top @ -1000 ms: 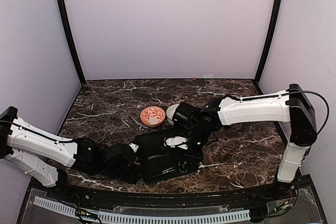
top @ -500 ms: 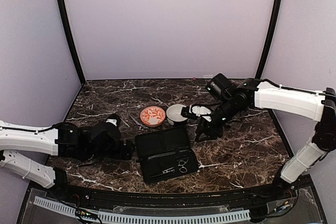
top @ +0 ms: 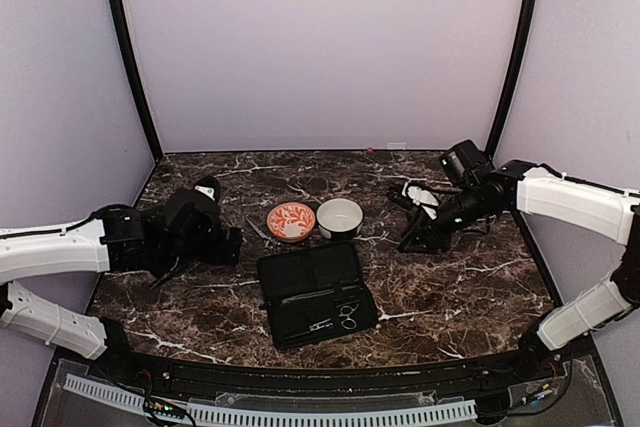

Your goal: Sort the hair-cutting tools

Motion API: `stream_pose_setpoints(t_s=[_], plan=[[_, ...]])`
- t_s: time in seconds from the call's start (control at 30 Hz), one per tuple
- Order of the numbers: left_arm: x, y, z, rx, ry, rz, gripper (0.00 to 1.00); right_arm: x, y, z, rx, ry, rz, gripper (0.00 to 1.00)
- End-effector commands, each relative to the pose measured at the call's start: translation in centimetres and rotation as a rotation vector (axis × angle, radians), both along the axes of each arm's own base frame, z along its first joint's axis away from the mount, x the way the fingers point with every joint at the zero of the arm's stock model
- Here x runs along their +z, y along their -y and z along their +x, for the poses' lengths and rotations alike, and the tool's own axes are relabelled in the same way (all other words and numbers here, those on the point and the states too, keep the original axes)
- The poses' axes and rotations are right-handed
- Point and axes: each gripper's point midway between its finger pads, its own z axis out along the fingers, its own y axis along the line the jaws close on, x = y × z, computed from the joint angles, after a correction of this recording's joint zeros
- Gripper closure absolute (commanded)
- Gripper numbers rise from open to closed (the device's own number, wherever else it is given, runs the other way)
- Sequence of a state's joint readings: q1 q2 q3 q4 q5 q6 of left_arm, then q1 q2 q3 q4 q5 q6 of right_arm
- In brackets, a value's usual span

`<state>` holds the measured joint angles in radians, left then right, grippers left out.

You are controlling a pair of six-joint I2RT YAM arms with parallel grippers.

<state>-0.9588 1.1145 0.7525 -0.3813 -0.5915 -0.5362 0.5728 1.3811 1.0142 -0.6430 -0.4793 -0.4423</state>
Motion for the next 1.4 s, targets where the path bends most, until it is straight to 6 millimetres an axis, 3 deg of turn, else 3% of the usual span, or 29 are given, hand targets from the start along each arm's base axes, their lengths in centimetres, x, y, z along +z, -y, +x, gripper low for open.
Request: stream_pose_setpoints(t_s=[0.0,0.27,0.33,0.4,0.5,0.57,0.73,0.83,1.07,1.37], plan=[[-0.1,-2.8,2.6,0.107,-0.119,0.063,0.01,1.7,-0.4,1.4,-0.015,0.009,0.112,0.64],[-0.2,0.6,5.9,-0.006,-0.113,0.052,0.01,-0.8,0.6,2.1,-0.047,-0.005,0.094,0.63],[-0.1,0.0,6.9,0.078,-0.097,0.054,0.01,-0.3,0.8,2.6,-0.059,0.009,0.099,0.63],[-0.1,-2.4,7.5,0.255,-0.090,0.047,0.01,0.4,0.8,2.7,-0.061,0.017,0.114,0.63],[-2.2,-3.9,8.1,0.374,-0.274,0.001,0.01,1.5,0.9,2.2,-0.022,0.050,0.118,0.56],[-3.9,-1.8,9.6,0.219,-0.372,-0.041,0.01,2.2,0.9,2.2,-0.011,0.078,0.125,0.48],[-8.3,0.7,10.5,0.177,-0.573,-0.207,0.28,1.8,0.9,2.4,-0.011,0.072,0.113,0.46],[-9.1,2.3,11.3,0.188,-0.589,-0.304,0.32,1.0,1.2,2.2,-0.011,0.085,0.104,0.46],[-9.7,2.8,12.5,0.300,-0.560,-0.420,0.33,0.4,1.3,2.3,-0.006,0.084,0.080,0.46],[-11.5,2.8,12.3,0.368,-0.592,-0.425,0.37,0.1,1.1,2.3,0.003,0.064,0.084,0.46]])
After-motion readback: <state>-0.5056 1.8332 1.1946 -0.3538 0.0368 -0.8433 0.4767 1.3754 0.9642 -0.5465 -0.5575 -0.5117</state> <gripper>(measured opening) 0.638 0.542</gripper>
